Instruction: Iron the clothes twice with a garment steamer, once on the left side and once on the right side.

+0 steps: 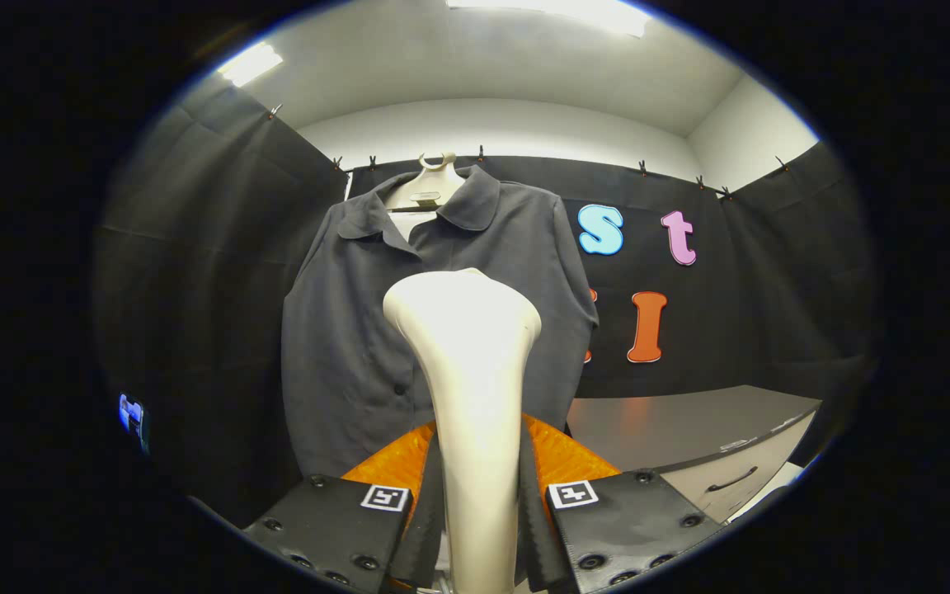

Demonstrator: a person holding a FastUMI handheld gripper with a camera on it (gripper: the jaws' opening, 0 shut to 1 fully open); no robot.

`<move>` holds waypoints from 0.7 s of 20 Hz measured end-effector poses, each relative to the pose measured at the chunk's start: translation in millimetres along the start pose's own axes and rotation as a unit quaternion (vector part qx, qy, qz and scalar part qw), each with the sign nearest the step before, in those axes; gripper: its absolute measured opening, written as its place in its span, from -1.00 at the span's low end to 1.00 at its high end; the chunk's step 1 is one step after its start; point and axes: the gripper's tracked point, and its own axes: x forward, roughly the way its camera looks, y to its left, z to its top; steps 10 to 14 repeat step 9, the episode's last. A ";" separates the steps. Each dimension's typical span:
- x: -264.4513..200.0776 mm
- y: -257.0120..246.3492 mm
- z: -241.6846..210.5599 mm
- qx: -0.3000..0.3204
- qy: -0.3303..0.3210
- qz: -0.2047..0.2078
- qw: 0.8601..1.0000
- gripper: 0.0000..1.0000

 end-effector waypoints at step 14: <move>-6.2 -24.4 2.1 0.004 0.000 -0.036 0.999 -0.05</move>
